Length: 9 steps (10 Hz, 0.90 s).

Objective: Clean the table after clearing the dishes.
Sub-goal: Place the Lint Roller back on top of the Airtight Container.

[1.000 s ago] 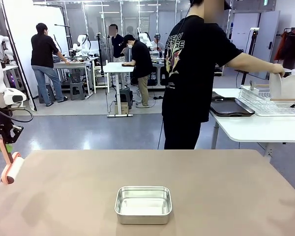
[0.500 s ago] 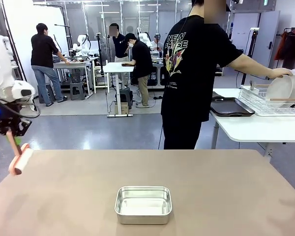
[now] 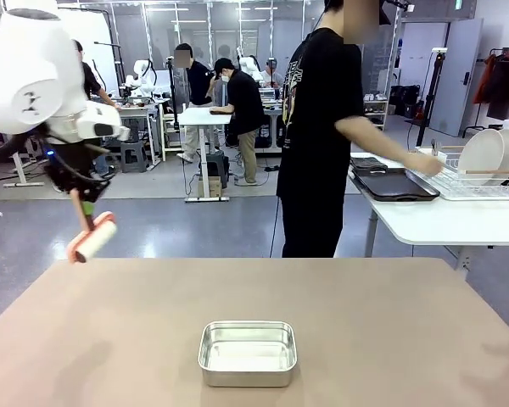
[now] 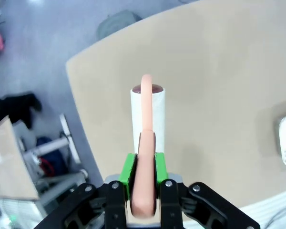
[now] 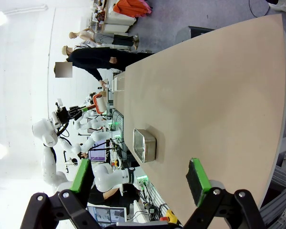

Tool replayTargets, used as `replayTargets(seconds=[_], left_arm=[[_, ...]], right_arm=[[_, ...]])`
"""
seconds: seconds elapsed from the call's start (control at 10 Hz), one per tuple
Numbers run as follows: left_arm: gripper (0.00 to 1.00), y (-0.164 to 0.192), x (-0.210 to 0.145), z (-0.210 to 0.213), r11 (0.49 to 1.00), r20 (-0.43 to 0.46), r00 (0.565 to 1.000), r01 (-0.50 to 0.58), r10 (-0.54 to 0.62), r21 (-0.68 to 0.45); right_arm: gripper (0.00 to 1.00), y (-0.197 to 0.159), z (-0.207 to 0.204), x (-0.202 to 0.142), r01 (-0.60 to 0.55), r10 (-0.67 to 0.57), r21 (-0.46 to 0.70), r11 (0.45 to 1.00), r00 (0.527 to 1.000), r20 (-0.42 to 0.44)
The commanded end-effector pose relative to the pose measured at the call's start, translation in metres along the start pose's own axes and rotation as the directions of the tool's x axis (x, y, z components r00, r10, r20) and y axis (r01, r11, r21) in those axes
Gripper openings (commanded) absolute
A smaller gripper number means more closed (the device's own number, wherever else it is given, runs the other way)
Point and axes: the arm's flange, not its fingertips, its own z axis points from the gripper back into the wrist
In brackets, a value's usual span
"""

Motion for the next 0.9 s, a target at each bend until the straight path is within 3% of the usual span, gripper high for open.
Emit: replayTargets(seconds=[0.0, 0.2, 0.4, 0.6, 0.8], left_arm=[[0.22, -0.031, 0.030, 0.008, 0.969, 0.006, 0.970, 0.244, -0.244, -0.035], [0.22, -0.086, 0.055, 0.010, 0.875, 0.035, 0.880, 0.475, -0.474, -0.096], [0.22, -0.134, 0.068, 0.015, 0.741, 0.116, 0.756, 0.655, -0.645, -0.147], [0.22, -0.170, 0.067, 0.015, 0.639, 0.137, 0.659, 0.751, -0.739, -0.165], [0.22, -0.172, 0.061, 0.022, 0.636, 0.164, 0.660, 0.751, -0.733, -0.177]], right_arm=[[1.00, 0.002, -0.001, -0.001, -0.002, 0.002, 0.001, 1.000, 1.000, 0.001], [1.00, 0.002, -0.001, -0.001, -0.002, 0.002, 0.001, 1.000, 1.000, 0.001], [1.00, 0.002, -0.001, -0.001, -0.002, 0.002, 0.001, 1.000, 1.000, 0.001], [1.00, 0.002, -0.001, -0.001, -0.002, 0.002, 0.001, 1.000, 1.000, 0.001], [1.00, 0.002, -0.001, -0.001, -0.002, 0.002, 0.001, 1.000, 1.000, 0.001]])
